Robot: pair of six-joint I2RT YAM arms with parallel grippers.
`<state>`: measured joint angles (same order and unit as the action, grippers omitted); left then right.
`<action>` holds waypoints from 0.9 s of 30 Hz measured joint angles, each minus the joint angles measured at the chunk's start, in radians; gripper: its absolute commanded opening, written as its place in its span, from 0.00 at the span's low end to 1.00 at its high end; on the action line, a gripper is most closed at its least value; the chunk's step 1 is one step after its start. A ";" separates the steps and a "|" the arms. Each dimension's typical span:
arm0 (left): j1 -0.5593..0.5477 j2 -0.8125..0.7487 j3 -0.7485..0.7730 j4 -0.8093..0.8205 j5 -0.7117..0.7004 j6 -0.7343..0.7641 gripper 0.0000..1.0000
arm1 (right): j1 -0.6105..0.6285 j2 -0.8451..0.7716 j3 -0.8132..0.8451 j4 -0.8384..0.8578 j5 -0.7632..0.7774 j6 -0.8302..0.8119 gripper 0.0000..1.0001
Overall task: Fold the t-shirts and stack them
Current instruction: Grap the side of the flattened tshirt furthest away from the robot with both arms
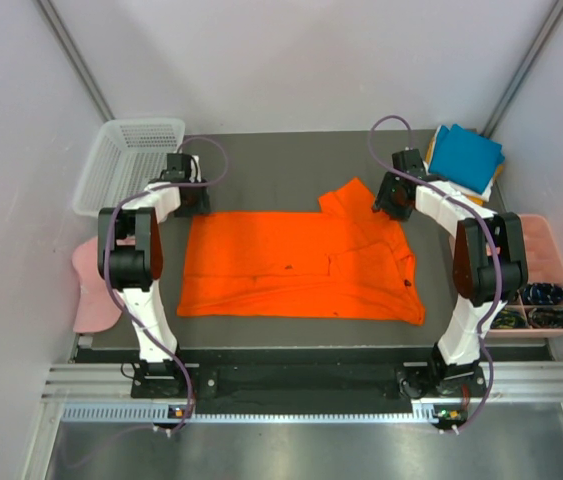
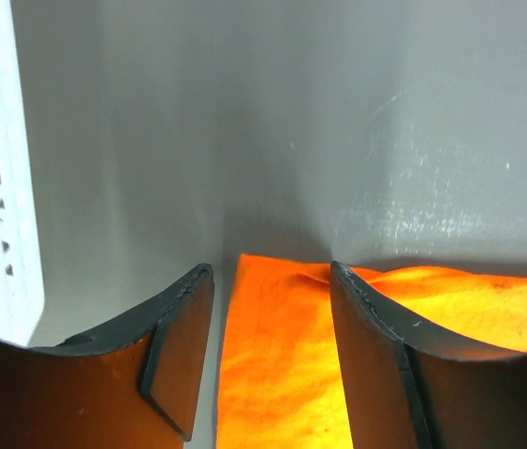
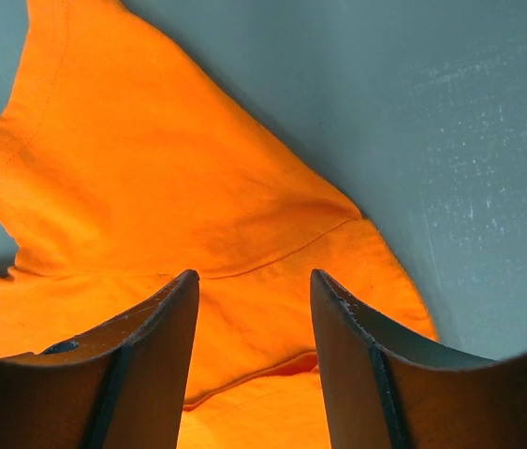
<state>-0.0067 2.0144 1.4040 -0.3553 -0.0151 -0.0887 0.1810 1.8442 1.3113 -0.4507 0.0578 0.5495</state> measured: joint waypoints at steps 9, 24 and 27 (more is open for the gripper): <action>0.006 -0.009 -0.019 0.002 0.008 -0.024 0.41 | 0.000 0.000 0.000 0.000 0.000 0.000 0.51; 0.014 -0.009 -0.022 0.008 0.010 -0.049 0.00 | 0.000 0.042 0.053 -0.011 0.000 -0.007 0.52; 0.014 -0.009 -0.022 0.008 0.010 -0.052 0.00 | 0.000 0.129 0.172 -0.031 0.001 -0.024 0.53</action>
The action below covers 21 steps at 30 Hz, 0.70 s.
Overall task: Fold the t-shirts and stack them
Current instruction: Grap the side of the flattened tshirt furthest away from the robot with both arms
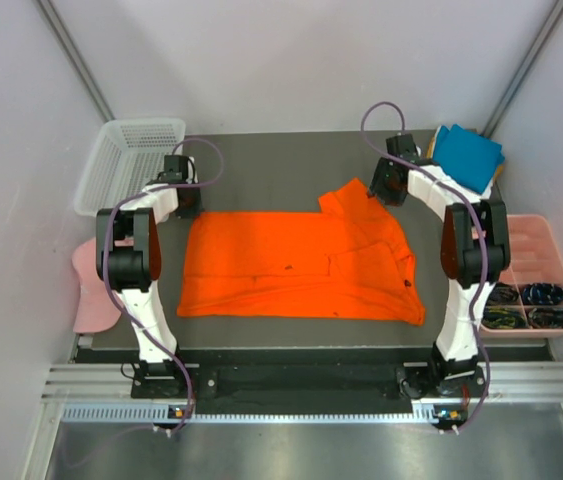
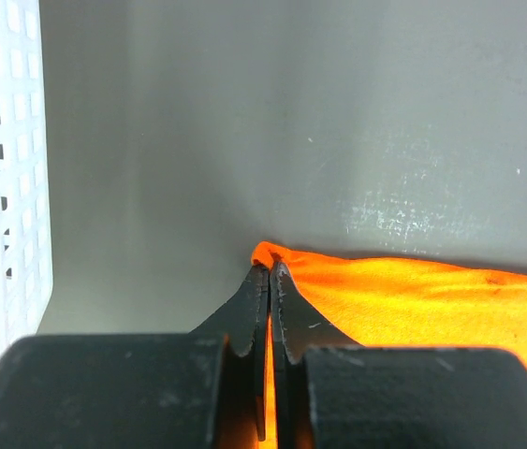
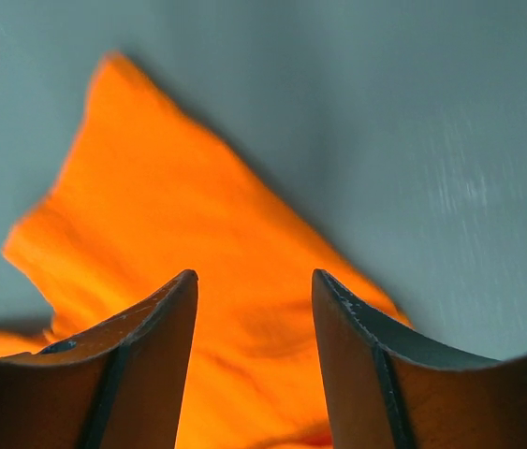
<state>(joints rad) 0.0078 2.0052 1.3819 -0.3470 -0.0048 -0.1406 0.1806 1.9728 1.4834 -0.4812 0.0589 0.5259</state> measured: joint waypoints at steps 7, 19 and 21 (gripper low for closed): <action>0.002 0.000 0.000 0.000 0.007 -0.012 0.00 | -0.003 0.183 0.261 -0.044 -0.004 -0.060 0.61; 0.005 0.000 -0.002 0.003 0.013 -0.026 0.00 | -0.031 0.336 0.420 -0.068 -0.093 -0.184 0.64; 0.005 0.000 -0.002 0.003 0.012 -0.026 0.00 | -0.033 0.346 0.429 -0.064 -0.128 -0.201 0.64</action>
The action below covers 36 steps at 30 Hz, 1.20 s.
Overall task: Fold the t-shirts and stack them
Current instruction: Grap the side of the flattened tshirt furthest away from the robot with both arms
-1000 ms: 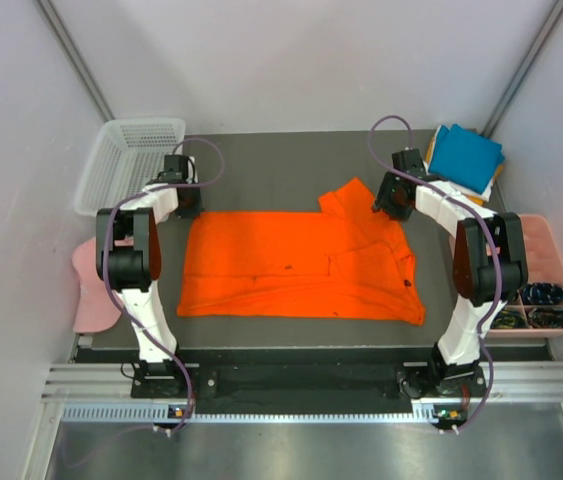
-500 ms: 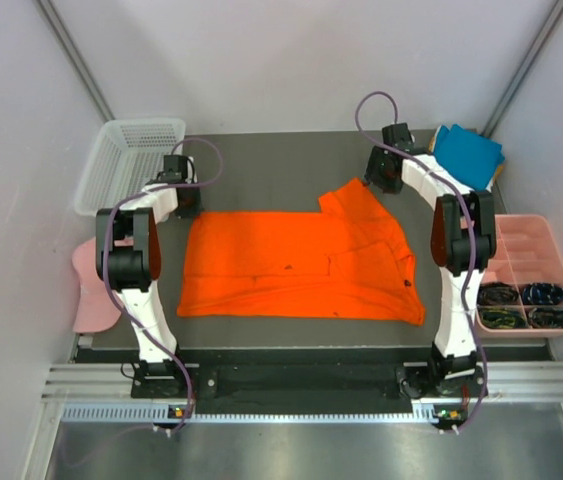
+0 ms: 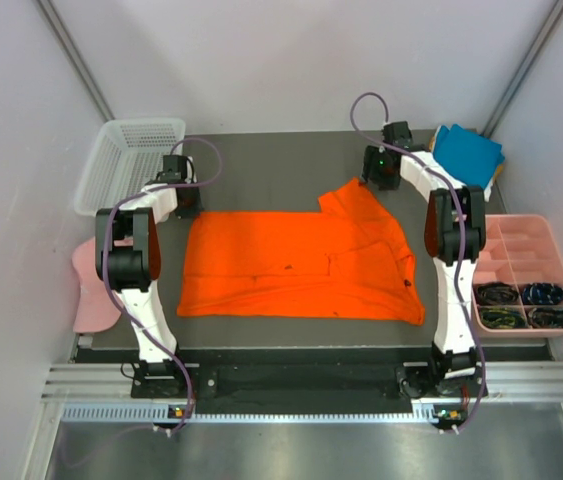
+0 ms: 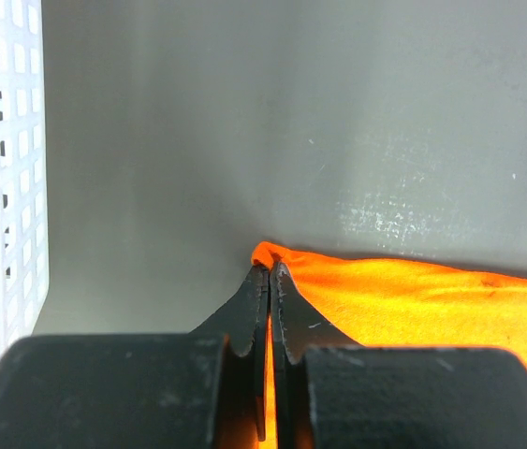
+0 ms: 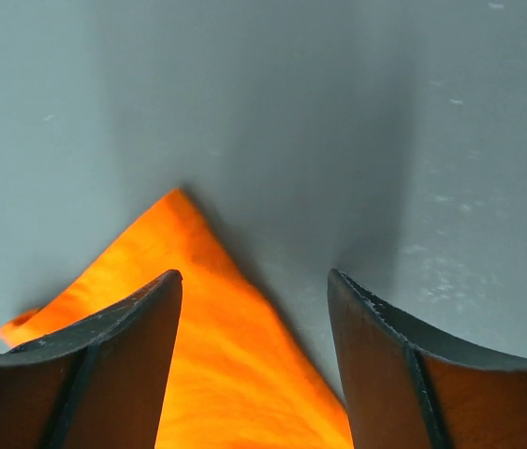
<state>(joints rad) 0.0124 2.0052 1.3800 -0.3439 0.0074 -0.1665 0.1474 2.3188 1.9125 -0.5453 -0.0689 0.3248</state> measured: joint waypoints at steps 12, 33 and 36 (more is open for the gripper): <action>0.000 0.000 0.000 0.000 0.000 0.000 0.00 | 0.000 0.079 0.110 0.005 -0.224 -0.049 0.64; 0.000 0.000 0.000 0.001 0.000 0.000 0.00 | -0.002 0.112 0.132 -0.026 -0.273 -0.062 0.00; 0.000 0.000 0.000 0.001 0.000 -0.001 0.00 | -0.002 0.112 0.132 -0.024 -0.274 -0.062 0.00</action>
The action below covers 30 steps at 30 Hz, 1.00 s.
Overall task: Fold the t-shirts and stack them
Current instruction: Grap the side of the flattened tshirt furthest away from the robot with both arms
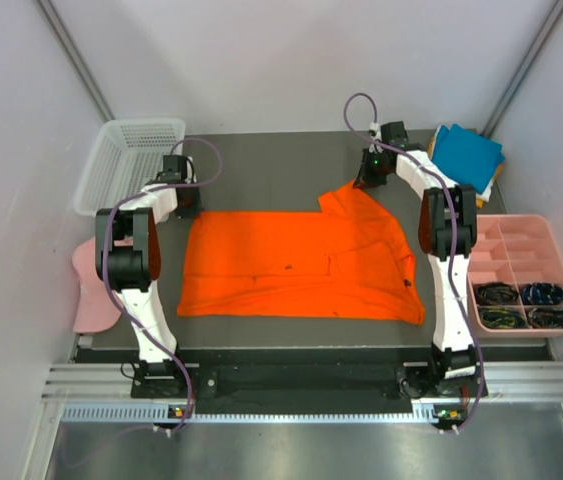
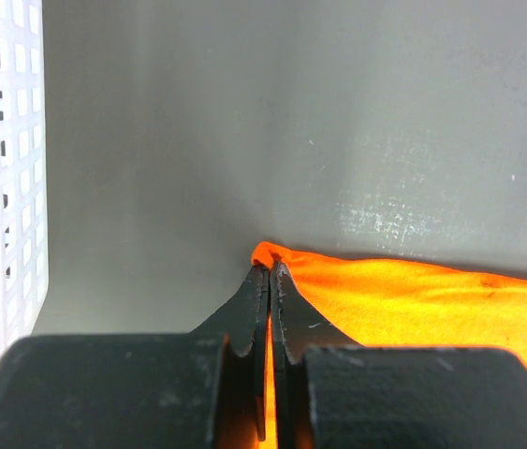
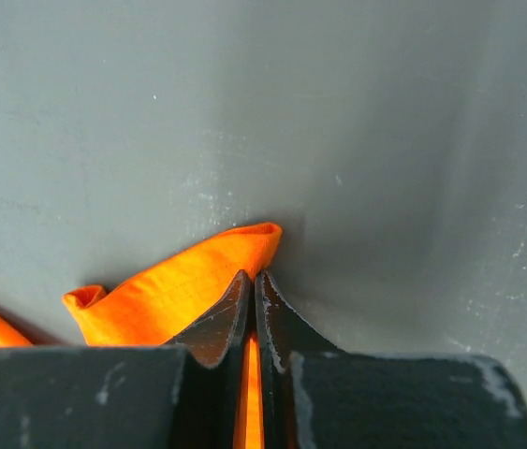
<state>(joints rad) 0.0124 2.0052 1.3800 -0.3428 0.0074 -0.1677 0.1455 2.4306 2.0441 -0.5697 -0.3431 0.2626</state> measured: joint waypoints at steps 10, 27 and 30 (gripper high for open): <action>0.000 -0.023 -0.035 0.032 -0.028 -0.053 0.00 | 0.000 -0.111 -0.153 0.040 0.020 0.010 0.00; -0.001 -0.183 -0.219 0.123 -0.057 -0.198 0.00 | 0.000 -0.738 -0.637 0.090 0.172 0.169 0.00; -0.004 -0.223 -0.256 0.129 -0.058 -0.225 0.00 | 0.005 -0.813 -0.718 0.090 0.173 0.187 0.00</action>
<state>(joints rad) 0.0082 1.7821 1.1236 -0.2142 -0.0509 -0.3931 0.1505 1.6176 1.3266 -0.4797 -0.1699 0.4500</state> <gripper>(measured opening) 0.012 0.008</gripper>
